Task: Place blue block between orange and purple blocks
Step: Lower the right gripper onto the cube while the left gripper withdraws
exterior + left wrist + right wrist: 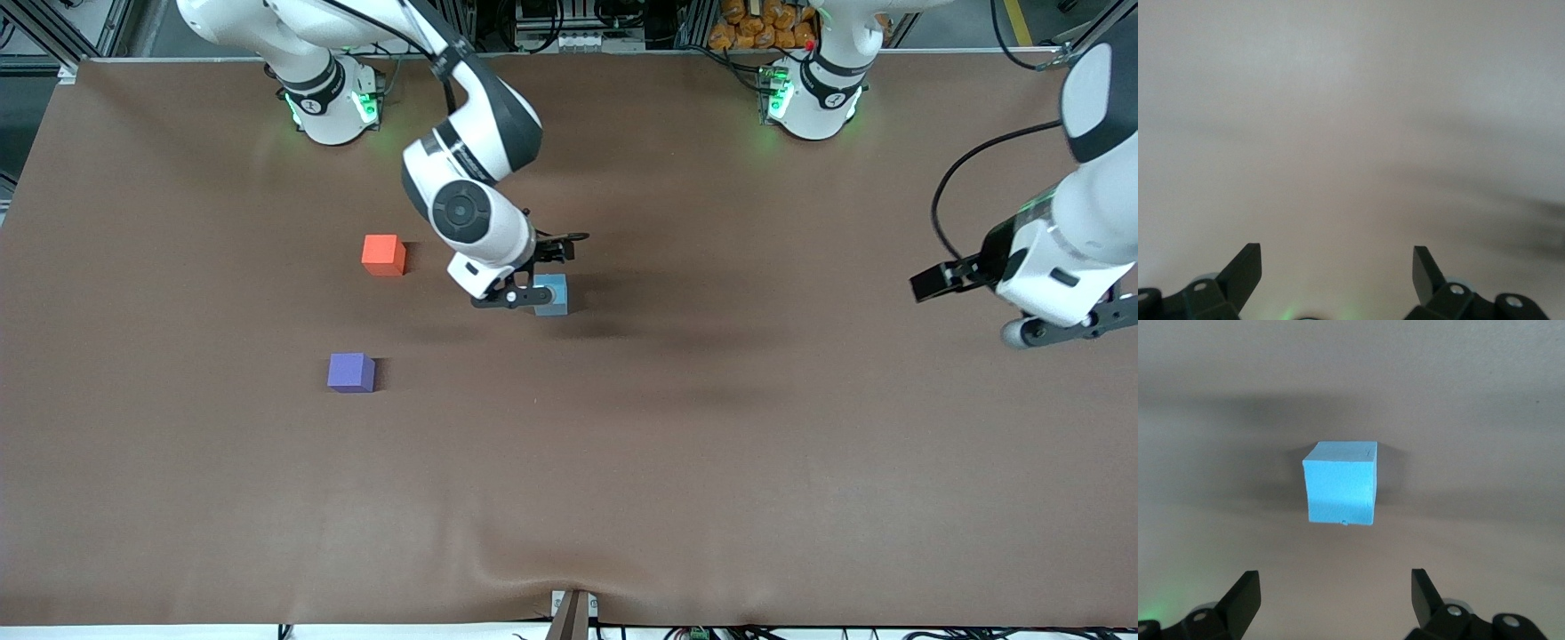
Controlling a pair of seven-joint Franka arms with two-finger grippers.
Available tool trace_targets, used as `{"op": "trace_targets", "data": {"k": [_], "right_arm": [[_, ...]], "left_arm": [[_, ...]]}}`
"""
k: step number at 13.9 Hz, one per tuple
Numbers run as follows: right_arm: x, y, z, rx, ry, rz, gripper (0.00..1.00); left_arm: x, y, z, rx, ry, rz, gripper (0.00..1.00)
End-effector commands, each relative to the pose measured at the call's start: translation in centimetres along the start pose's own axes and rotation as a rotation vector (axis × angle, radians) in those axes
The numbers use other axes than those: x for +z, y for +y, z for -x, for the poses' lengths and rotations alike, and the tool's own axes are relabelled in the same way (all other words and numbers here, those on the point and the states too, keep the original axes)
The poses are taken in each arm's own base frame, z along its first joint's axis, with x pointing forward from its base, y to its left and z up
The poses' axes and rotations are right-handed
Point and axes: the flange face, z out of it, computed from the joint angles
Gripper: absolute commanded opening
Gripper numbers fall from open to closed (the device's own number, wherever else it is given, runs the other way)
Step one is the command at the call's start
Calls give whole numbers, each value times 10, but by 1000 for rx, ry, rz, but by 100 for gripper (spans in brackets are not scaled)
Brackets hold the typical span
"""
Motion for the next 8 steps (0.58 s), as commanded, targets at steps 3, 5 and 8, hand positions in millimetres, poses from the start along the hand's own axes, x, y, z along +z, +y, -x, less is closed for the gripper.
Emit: {"op": "trace_targets", "data": {"k": [3,5,8], "right_arm": [[35,3,-17,31,95,29,100],[51,1,-18,45,97,35,100],[62,-2,-22,48,124,23,100]], "left_arm": [[20,-8,54,174,-62,-34,100],[17,-22,59,201,-59,-30,100],[-4,-41,60,209,-17,-11,100]]}}
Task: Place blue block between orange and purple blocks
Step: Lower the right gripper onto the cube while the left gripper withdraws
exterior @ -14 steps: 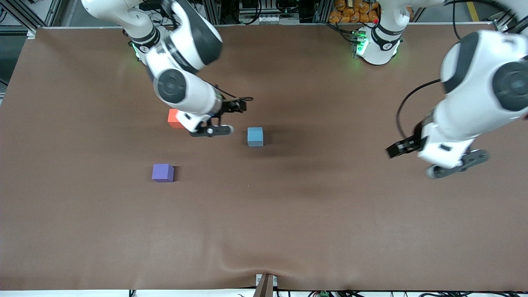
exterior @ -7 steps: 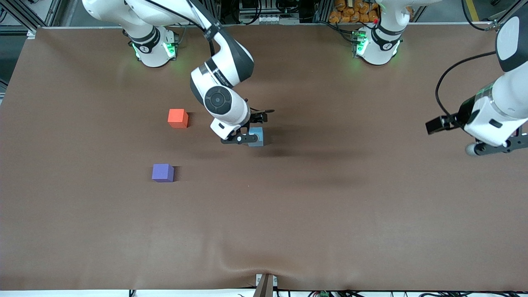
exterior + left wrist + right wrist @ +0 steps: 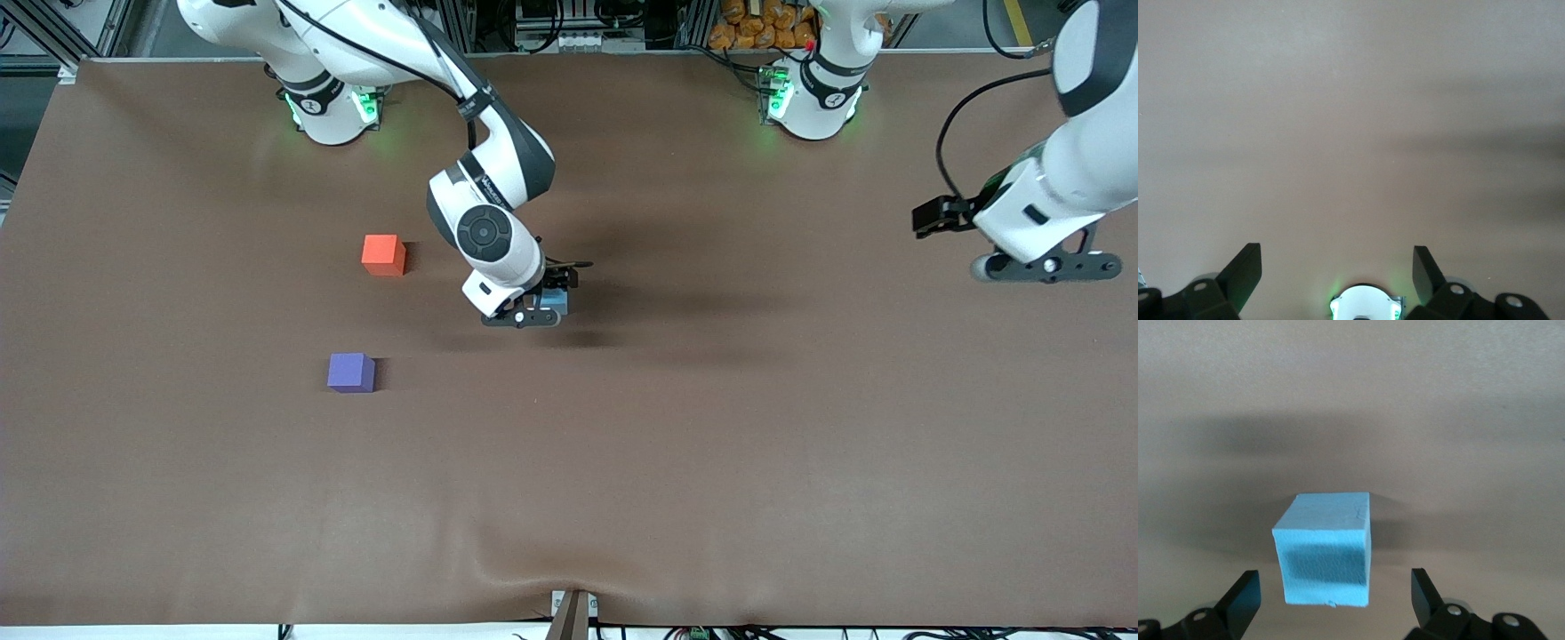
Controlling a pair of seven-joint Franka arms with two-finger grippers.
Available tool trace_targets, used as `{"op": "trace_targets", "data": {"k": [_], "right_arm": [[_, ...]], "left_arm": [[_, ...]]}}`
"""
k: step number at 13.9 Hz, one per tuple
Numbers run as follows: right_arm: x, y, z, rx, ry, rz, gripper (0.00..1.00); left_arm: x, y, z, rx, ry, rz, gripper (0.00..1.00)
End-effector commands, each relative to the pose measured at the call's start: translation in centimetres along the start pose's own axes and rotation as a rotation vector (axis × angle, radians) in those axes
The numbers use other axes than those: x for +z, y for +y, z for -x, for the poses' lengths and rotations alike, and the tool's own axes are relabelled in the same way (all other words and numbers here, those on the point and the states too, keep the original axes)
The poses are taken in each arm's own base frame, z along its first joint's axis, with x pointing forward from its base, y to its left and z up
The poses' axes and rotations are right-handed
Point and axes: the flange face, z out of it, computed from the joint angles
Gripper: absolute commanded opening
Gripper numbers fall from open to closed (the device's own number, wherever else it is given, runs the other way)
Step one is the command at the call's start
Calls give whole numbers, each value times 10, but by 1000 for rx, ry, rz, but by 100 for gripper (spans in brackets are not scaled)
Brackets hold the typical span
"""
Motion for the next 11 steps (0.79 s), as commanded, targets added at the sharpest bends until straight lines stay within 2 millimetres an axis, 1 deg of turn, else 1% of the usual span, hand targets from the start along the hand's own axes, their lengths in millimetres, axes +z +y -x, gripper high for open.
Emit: {"op": "trace_targets", "data": {"k": [1,3,4,5,6,7,8,9,11], "right_arm": [[10,-6,2,9,37,5,100],[12,-7,2,8,44,1,100],[20,-9,3,3,47,4,100],[25,-10,3,1,57,0,100],[30,-10,2,1,60,0,100],[33,-12,4,-4,60,1,96],[33,-12,4,-3,59,2,83],[33,-12,5,14,56,3,63],[25,-14,4,25,59,0,12]], "left_arm": [[-22,-9,13,10,48,10,100],[-39,-13,13,-11,84,23,100],[-49,-11,12,-6,104,24,100],[-49,-6,11,1,102,24,100],[-53,-3,14,3,104,30,100],[-55,0,14,-8,106,55,100],[-57,2,14,-32,108,85,100],[-60,1,17,-48,111,90,100],[-59,5,17,-51,107,90,100]]}}
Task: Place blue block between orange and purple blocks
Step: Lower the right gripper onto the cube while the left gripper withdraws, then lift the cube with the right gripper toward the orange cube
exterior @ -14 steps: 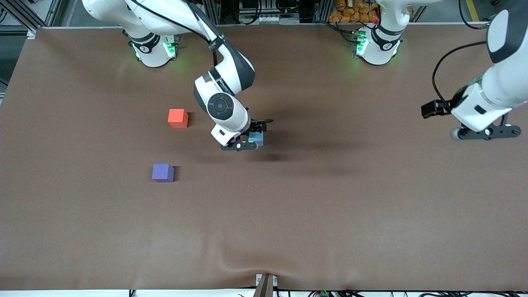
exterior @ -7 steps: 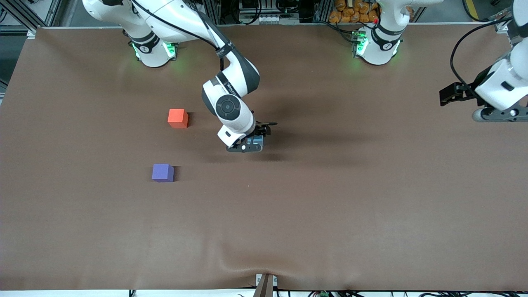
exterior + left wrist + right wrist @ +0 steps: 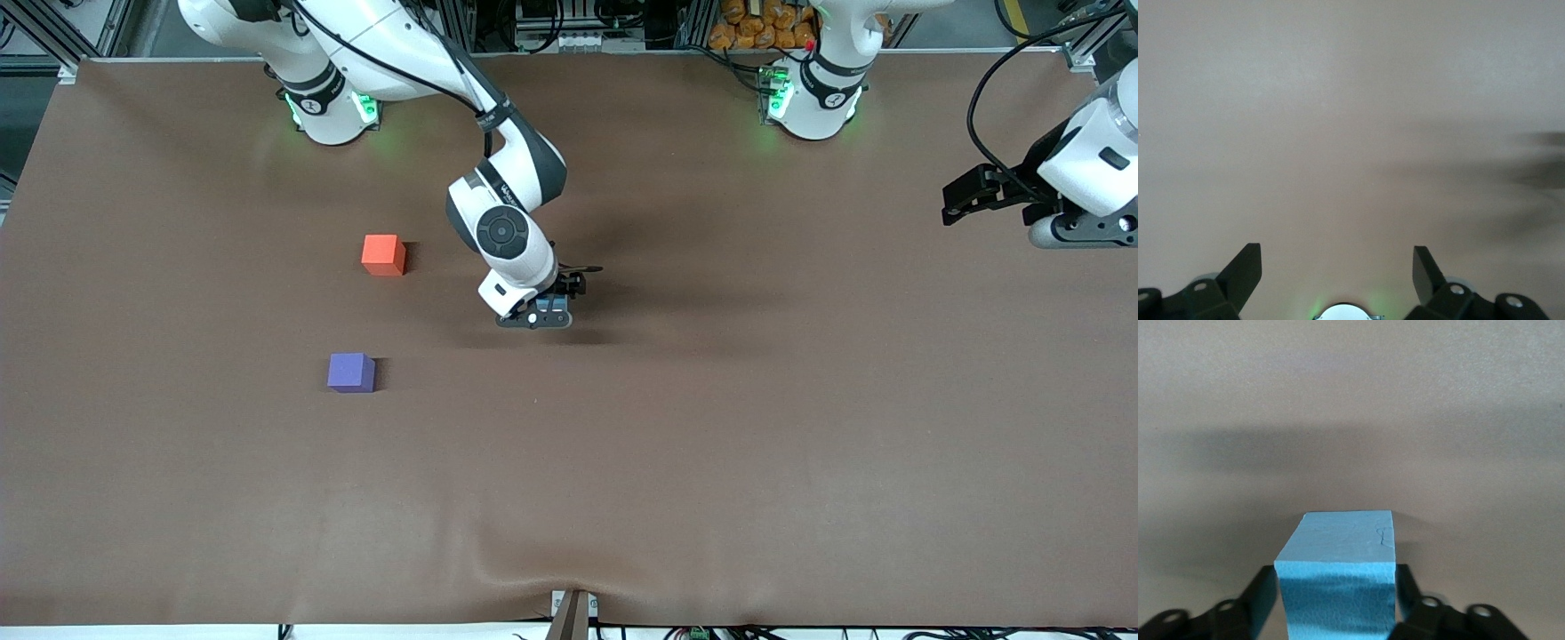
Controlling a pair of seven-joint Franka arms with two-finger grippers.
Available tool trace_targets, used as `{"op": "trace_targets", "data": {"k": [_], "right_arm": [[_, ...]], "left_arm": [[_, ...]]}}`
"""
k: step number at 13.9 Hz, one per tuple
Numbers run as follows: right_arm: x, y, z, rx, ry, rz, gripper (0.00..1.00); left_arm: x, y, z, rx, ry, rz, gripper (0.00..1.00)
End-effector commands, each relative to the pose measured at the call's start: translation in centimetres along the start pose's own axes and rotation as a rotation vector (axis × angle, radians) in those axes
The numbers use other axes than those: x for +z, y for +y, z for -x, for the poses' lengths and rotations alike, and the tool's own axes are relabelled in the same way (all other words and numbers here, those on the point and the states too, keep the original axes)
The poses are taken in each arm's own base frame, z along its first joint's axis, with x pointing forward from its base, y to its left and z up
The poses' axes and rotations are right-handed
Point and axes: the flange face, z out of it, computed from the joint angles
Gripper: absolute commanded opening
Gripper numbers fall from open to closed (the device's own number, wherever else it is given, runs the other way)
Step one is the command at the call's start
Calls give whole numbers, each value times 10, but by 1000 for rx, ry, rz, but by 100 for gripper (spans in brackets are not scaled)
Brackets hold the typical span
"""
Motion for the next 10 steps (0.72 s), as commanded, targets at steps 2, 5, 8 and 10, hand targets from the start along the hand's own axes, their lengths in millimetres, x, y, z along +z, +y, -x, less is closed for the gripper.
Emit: {"op": "trace_targets", "data": {"k": [2,5,8,10], "right_arm": [[-40,2,3,20,-28,23,0],[-151,64,-17,38,-64,91,0],[-225,146,-48,46,-37,84,0],[-217,199,-68,-18,-64,79,0]], "left_arm": [[-5,5,3,-17,-5,2,100],[-4,12,0,-22,2,-17,100],[-8,12,1,28,18,-33,100],[-11,10,1,69,24,-24,100]]}}
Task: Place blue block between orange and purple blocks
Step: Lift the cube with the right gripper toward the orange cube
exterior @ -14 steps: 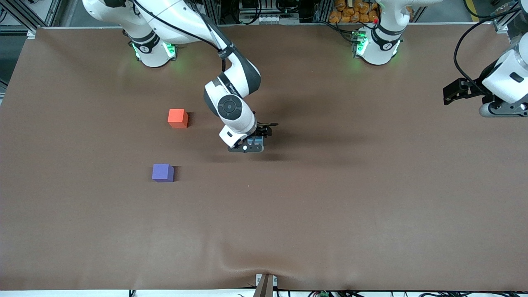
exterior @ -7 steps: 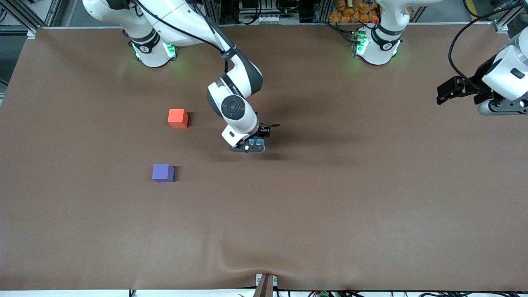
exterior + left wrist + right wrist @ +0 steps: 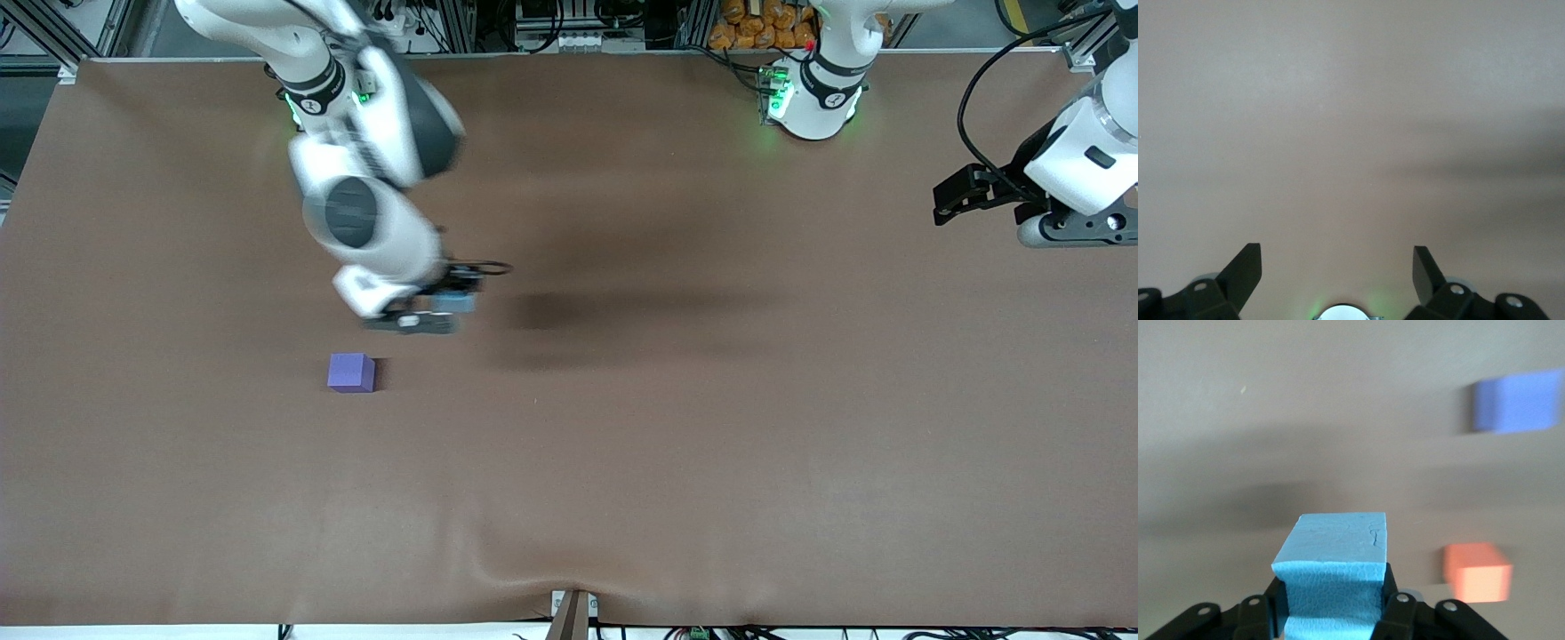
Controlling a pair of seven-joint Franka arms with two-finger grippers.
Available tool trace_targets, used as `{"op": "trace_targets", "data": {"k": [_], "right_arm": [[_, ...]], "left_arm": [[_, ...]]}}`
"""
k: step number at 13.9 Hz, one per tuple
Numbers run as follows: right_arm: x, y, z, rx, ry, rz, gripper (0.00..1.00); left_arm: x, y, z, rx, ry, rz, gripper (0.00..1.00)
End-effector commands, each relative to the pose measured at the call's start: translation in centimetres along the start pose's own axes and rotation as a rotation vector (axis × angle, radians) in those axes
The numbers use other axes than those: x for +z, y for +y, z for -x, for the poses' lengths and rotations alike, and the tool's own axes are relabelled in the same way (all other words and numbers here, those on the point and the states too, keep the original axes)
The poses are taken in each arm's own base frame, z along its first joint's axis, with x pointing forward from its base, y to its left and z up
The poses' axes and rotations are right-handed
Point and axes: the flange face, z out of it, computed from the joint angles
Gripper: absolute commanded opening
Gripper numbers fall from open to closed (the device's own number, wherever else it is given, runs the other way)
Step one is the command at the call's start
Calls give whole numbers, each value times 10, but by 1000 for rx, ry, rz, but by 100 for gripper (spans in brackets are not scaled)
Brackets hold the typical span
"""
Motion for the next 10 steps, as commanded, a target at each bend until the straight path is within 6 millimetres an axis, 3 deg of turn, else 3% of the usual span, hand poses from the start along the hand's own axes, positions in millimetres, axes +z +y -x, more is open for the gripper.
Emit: {"op": "trace_targets", "data": {"k": [1,2,6,8,10], "right_arm": [[37,58,-12,-53,-39,13,0],[43,76,-6,-71,-39,9,0],[98,144,5,-92,-17,-12,0],[118,151,7,-90,-15,-8,0],[136,155,11,-87,16,-7,0]], "left_arm": [[-9,-3,1,35,18,-10,100],[-9,-3,1,35,18,-13,100],[-10,-11,0,9,17,21,100],[-10,-31,0,-28,18,53,100],[-8,-31,0,-39,11,52,100]]}}
